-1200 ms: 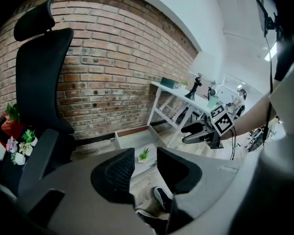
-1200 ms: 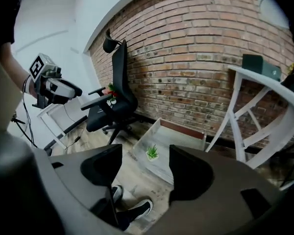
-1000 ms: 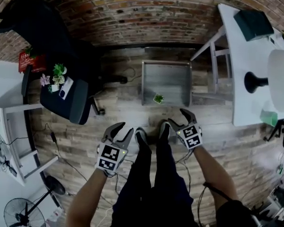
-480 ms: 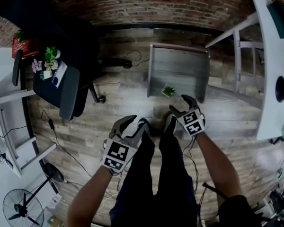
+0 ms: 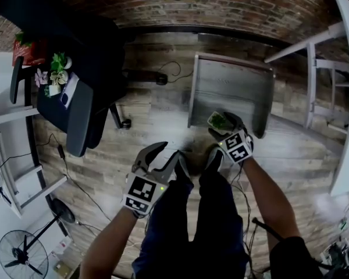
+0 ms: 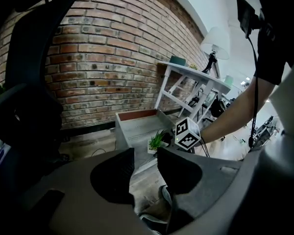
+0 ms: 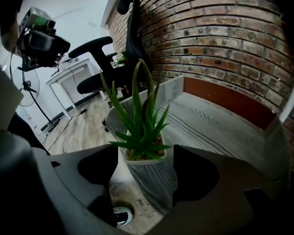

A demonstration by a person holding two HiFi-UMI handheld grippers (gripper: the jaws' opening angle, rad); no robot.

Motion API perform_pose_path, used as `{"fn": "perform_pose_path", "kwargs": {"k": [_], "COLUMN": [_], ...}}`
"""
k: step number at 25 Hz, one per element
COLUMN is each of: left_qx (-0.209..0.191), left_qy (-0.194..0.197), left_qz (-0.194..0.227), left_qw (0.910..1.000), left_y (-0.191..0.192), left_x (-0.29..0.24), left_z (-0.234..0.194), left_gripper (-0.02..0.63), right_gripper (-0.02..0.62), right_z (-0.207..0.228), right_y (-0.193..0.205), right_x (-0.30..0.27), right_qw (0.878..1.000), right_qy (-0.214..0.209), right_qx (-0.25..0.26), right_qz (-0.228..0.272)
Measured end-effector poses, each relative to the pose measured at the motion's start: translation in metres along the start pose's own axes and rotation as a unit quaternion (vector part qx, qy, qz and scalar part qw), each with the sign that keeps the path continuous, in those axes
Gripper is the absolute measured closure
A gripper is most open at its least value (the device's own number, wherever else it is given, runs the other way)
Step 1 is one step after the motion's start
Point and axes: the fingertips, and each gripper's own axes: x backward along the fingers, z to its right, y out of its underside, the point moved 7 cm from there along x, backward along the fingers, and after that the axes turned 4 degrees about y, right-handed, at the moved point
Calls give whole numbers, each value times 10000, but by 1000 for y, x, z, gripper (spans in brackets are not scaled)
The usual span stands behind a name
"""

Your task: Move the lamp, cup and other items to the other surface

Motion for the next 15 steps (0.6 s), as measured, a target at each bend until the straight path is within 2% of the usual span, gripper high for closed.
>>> {"fn": "perform_pose_path", "kwargs": {"k": [1, 3, 9, 15], "left_qx": [2, 6, 17, -29], "left_qy": [-8, -26, -56, 38], "left_qz": [12, 28, 22, 48], "left_qw": [10000, 10000, 10000, 10000], "left_y": [0, 1, -9, -47], "left_x": [-1, -1, 16, 52], "left_z": [-2, -6, -8, 11], "left_gripper": [462, 462, 462, 462], "right_gripper": [244, 328, 333, 331], "right_z": [0, -1, -5, -11], "right_y": [-2, -5, -19, -56], "right_x": [-4, -7, 12, 81], "right_qw": [10000, 9997, 9997, 9998], "right_qy": [-1, 2, 31, 157], "right_qx": [71, 225, 233, -98], "right_qz": [-4, -17, -1, 92]}}
